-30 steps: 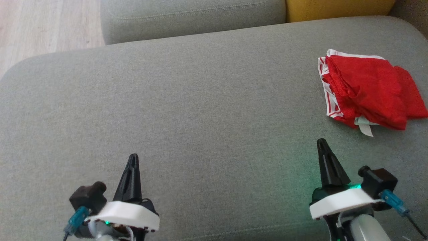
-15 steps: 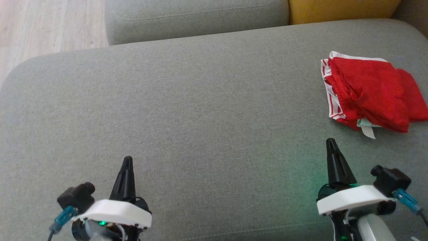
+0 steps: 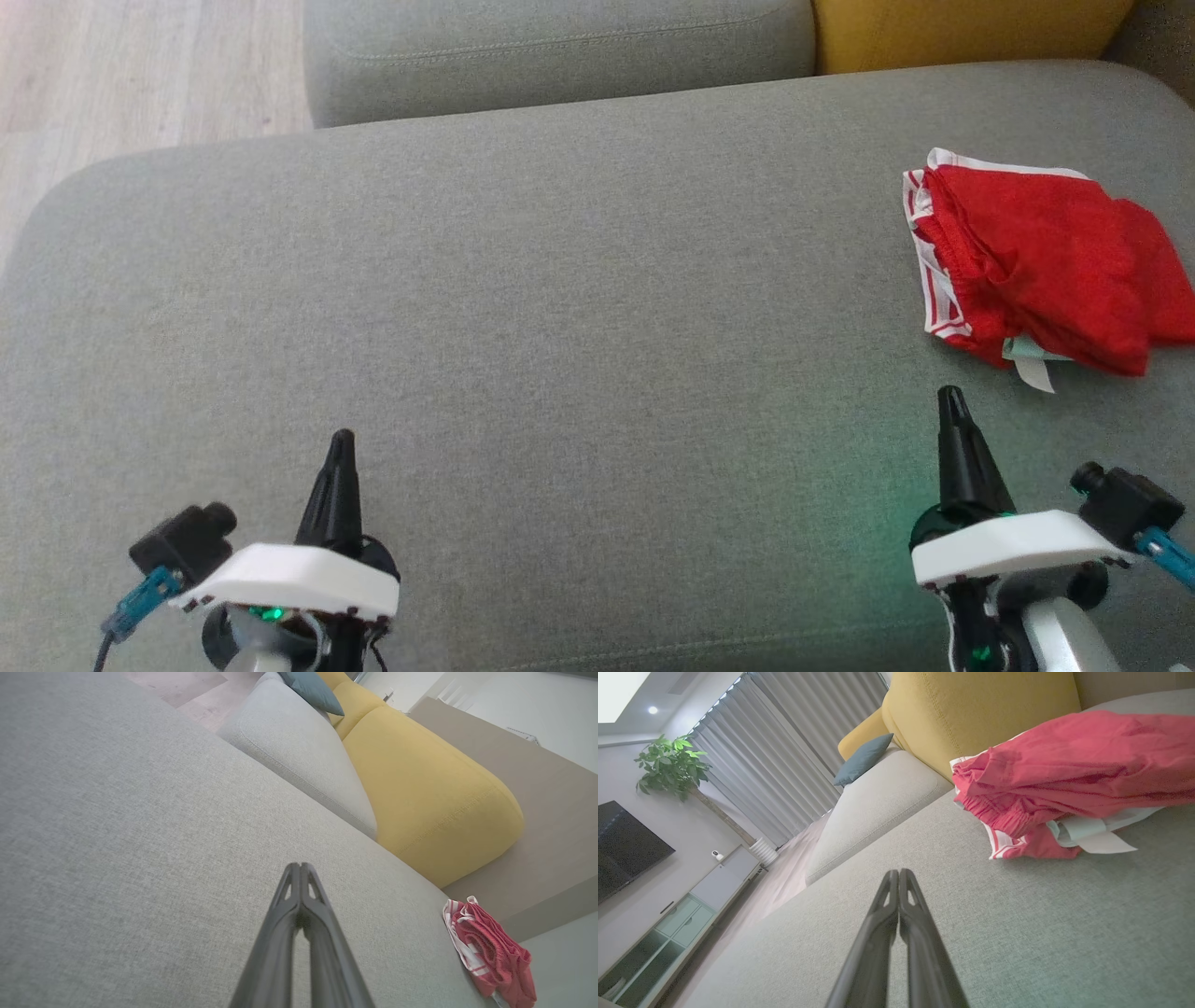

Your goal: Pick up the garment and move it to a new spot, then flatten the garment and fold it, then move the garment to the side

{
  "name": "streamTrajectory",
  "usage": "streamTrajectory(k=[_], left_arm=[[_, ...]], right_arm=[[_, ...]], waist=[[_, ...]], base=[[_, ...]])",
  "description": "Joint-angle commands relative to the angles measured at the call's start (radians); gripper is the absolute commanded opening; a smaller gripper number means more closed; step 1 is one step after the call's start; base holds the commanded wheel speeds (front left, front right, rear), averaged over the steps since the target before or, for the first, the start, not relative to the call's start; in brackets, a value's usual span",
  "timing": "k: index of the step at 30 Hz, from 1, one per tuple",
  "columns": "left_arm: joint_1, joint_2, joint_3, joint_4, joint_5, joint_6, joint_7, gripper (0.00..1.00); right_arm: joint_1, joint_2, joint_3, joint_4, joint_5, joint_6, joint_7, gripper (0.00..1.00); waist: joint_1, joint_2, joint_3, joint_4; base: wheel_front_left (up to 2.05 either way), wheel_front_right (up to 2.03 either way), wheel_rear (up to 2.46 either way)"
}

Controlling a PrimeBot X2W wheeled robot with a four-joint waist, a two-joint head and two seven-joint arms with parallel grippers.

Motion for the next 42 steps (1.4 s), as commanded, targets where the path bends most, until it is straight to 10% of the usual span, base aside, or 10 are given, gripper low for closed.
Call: streamTrajectory(k=[1, 42], left_arm=[[-0.047, 0.013, 0.023, -0.026, -0.027, -0.01, 0.005, 0.0], [-0.09, 0.022, 0.131, 0.026, -0.466, -0.084, 0.119, 0.0]], right_arm=[[-0.05, -0.015, -0.001, -0.033, 0.032, 0.002, 0.005, 0.0], [-0.059, -0.021, -0.075, -0.034, 0.518, 0.004, 0.116, 0.0]], waist=[[0.0, 0.0, -0.001, 0.001], [0.0, 0.0, -0.02, 0.033]], base=[[0.0, 0.0, 0.0], [0.0, 0.0, 0.0]])
